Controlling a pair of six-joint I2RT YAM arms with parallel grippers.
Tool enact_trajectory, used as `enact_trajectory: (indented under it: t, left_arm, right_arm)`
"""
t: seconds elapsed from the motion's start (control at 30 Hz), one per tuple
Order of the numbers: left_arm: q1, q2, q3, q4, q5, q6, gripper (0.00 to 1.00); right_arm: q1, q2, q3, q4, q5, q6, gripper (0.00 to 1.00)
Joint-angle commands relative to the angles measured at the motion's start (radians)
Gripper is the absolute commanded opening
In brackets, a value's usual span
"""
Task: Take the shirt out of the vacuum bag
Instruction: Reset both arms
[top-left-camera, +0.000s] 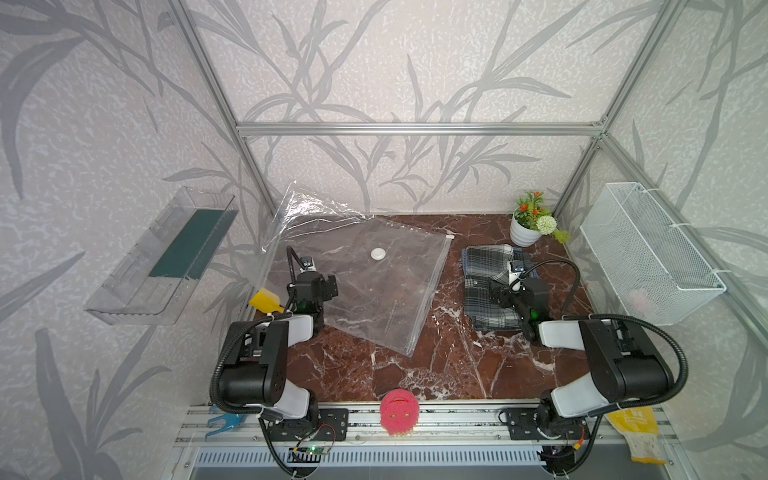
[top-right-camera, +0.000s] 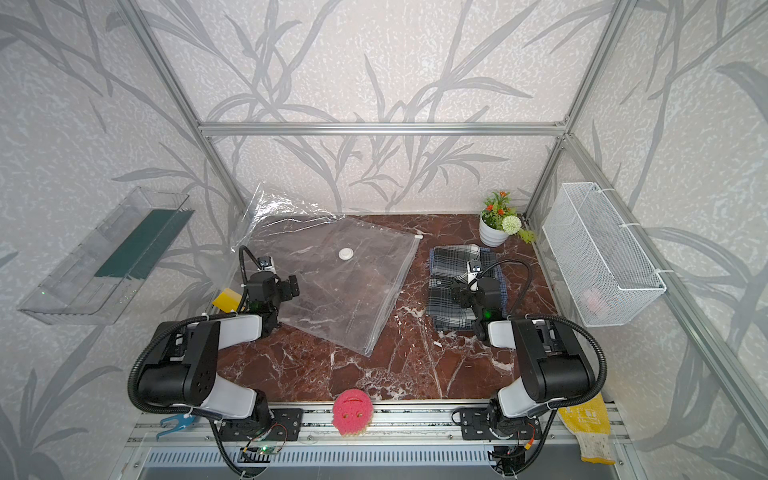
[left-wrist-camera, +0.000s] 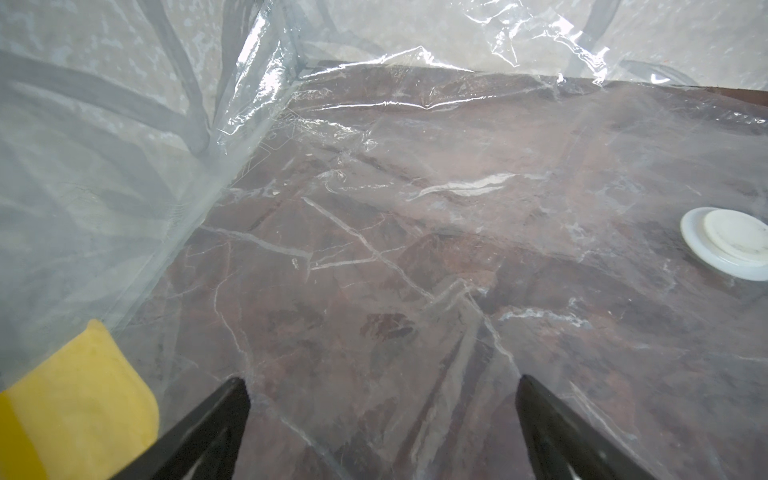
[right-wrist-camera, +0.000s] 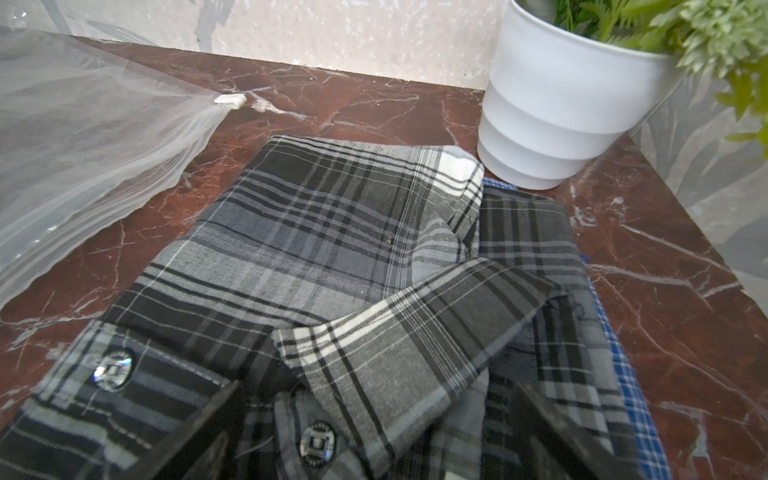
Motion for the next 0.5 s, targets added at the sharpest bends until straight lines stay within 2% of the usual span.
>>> enact_trajectory:
  t: [0.0,0.03,0.1,0.13,0.17,0.2,0.27,0.3,0.33,0.37,0.47]
  left_arm:
    - [-0.004,-0.013,0.015,0.014,-0.007,0.008,0.99]
    - [-0.004,-0.013,0.016,0.013,-0.007,0.007,0.99]
    - [-0.003,-0.013,0.014,0.013,-0.007,0.007,0.99]
    - [-0.004,-0.013,0.014,0.014,-0.008,0.008,0.99]
    - [-0.004,-0.013,0.014,0.014,-0.009,0.008,0.99]
    - [-0.004,-0.014,0.014,0.013,-0.007,0.009,0.99]
    - [-0.005,-0.014,0.014,0.013,-0.007,0.007,0.99]
    - [-0.005,-0.014,0.015,0.014,-0.008,0.008,0.99]
    - [-0.004,-0.014,0.015,0.014,-0.008,0.009,0.99]
    - [-0.005,-0.013,0.014,0.014,-0.008,0.009,0.99]
    - [-0.005,-0.013,0.016,0.013,-0.009,0.008,0.99]
  right_arm:
    - [-0.004,-0.021,0.008,0.019,-0.135,-0.065,1.00]
    - [0.000,-0.023,0.000,0.029,-0.132,-0.062,0.99]
    - [-0.001,-0.023,0.002,0.025,0.074,0.033,0.99]
    - [-0.001,-0.020,-0.002,0.037,0.019,0.005,0.99]
    - [-0.002,-0.020,0.008,0.020,-0.110,-0.060,0.98]
    - [-0.002,-0.024,0.001,0.022,-0.149,-0.066,0.98]
    - [-0.009,-0.023,0.004,0.024,0.047,0.032,0.99]
    - [-0.009,-0.021,0.002,0.028,0.023,0.017,0.99]
    - [-0.009,-0.012,0.016,0.016,-0.076,-0.029,0.99]
    - [-0.008,-0.019,0.023,-0.008,-0.112,-0.042,0.99]
    - [-0.009,-0.014,0.025,-0.008,-0.044,-0.012,0.99]
